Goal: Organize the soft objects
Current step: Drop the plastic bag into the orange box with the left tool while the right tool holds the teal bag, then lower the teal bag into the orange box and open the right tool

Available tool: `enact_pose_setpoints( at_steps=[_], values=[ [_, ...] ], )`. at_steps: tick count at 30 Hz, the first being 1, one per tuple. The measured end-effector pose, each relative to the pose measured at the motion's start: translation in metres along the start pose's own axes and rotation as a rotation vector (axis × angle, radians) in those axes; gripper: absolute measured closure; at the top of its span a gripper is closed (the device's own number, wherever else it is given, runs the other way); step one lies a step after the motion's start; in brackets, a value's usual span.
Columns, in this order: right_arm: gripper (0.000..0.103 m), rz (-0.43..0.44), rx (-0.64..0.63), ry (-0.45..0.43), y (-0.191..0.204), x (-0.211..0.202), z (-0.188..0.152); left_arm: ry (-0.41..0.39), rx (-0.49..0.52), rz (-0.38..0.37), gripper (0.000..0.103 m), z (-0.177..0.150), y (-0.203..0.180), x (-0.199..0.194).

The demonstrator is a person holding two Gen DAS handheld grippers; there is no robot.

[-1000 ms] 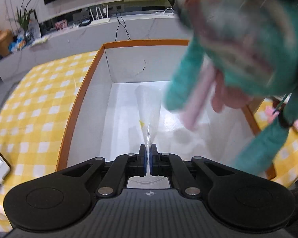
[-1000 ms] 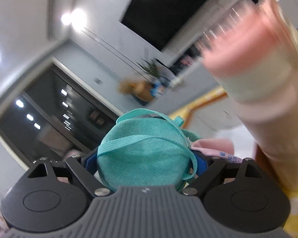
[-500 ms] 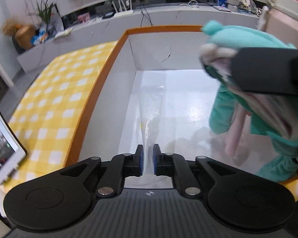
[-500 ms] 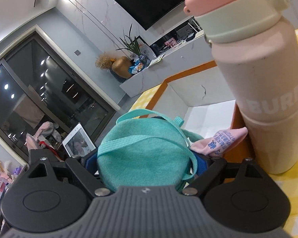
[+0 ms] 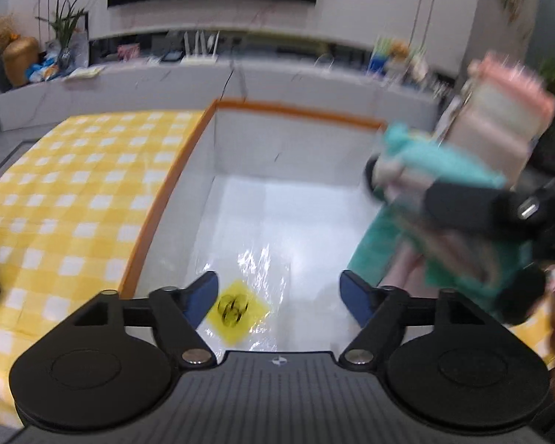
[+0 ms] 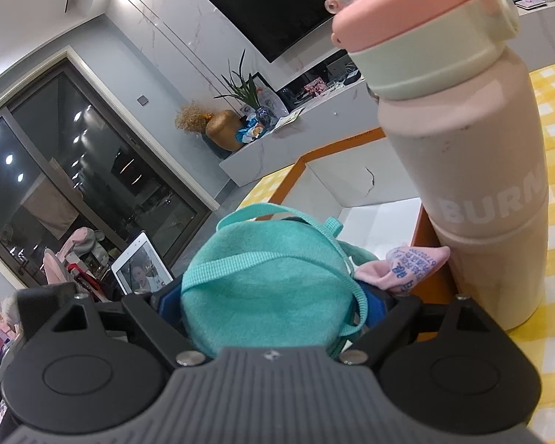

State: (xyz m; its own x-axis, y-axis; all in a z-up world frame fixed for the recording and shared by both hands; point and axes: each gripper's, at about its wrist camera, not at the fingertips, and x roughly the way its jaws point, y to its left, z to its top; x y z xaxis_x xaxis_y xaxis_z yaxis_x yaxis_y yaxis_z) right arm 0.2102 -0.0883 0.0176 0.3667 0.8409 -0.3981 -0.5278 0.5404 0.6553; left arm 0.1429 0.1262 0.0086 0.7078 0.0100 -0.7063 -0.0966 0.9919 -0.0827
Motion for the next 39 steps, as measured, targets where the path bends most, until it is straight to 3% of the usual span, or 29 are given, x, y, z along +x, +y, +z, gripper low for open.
enact_pose_setpoints(
  at_steps=[3, 8, 11, 14, 20, 26, 30, 34, 39],
  values=[
    [0.015, -0.006, -0.007, 0.000, -0.001, 0.000, 0.001, -0.096, -0.010, -0.044, 0.009, 0.000, 0.003, -0.014],
    [0.015, -0.016, -0.024, -0.001, 0.002, 0.004, 0.002, -0.248, -0.057, -0.011, 0.006, 0.003, 0.015, -0.036],
    [0.015, -0.053, -0.075, 0.008, 0.010, 0.010, 0.001, -0.254, -0.124, -0.025, 0.006, 0.009, 0.028, -0.039],
    [0.015, -0.134, -0.186, 0.032, 0.027, 0.023, -0.001, -0.259, -0.196, 0.006, 0.006, 0.011, 0.038, -0.039],
    [0.015, -0.466, -0.425, 0.101, 0.064, 0.071, -0.019, -0.271, -0.152, 0.052, 0.006, 0.009, 0.038, -0.042],
    [0.015, -0.706, -0.602, 0.215, 0.082, 0.106, -0.032, -0.208, -0.172, -0.003, 0.006, 0.008, 0.038, -0.034],
    [0.015, -0.710, -0.559, 0.269, 0.075, 0.109, -0.027, -0.211, -0.157, 0.011, 0.006, 0.007, 0.040, -0.036],
    [0.014, -0.731, -0.570, 0.265, 0.074, 0.108, -0.028, -0.215, -0.158, 0.023, 0.006, 0.006, 0.043, -0.037],
    [0.013, -0.736, -0.584, 0.246, 0.080, 0.107, -0.032, -0.200, -0.246, 0.049, 0.006, 0.008, 0.056, -0.036]
  ],
)
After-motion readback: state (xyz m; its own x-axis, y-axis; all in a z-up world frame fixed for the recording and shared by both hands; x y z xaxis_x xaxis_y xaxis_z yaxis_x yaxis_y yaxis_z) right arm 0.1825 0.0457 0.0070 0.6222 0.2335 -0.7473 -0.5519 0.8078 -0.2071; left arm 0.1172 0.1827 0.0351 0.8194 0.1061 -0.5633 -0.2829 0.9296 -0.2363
